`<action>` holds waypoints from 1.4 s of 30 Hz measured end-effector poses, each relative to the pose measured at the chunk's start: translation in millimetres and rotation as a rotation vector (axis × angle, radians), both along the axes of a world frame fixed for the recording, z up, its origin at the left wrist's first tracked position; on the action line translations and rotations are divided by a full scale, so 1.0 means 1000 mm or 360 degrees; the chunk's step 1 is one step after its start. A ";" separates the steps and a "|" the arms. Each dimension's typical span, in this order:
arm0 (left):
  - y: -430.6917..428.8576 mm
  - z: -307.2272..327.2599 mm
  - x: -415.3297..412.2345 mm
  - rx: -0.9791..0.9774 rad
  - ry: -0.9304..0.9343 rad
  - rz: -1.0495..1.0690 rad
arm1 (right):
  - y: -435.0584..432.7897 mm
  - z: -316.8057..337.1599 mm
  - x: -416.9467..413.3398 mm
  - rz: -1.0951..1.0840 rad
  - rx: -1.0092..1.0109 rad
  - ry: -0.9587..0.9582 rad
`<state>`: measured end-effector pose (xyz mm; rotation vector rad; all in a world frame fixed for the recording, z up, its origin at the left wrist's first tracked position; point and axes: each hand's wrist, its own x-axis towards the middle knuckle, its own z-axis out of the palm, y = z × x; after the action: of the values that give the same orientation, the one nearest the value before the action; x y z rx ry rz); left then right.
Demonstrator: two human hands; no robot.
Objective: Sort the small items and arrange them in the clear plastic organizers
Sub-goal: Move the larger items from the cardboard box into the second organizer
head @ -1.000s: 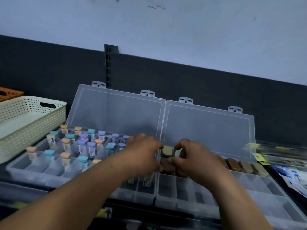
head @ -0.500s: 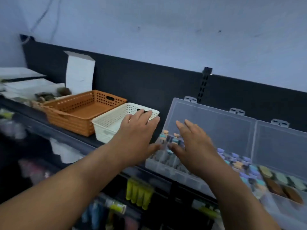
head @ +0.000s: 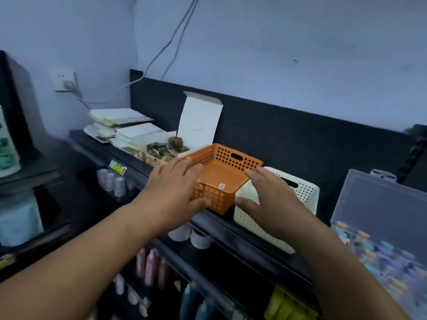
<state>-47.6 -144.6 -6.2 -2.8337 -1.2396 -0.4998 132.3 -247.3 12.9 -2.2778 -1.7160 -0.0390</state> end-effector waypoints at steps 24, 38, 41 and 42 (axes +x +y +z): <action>0.311 -0.004 -0.006 -0.0235 -0.0103 0.0089 | 0.339 0.007 -0.007 0.0287 -0.0208 0.0097; 0.421 -0.032 0.030 -0.0555 0.0320 -0.0604 | 0.403 -0.020 -0.036 0.0065 -0.0873 0.0027; 0.430 -0.037 0.036 -0.0501 0.0420 -0.0664 | 0.403 -0.019 -0.037 0.0038 -0.0881 0.0081; 0.431 -0.039 0.038 -0.0473 0.0460 -0.0681 | 0.402 -0.020 -0.038 0.0039 -0.0869 0.0092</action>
<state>-9.7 286.7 -45.1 -3.2754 -0.7097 0.1123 94.6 154.6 -6.8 -2.5850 -1.8981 0.5599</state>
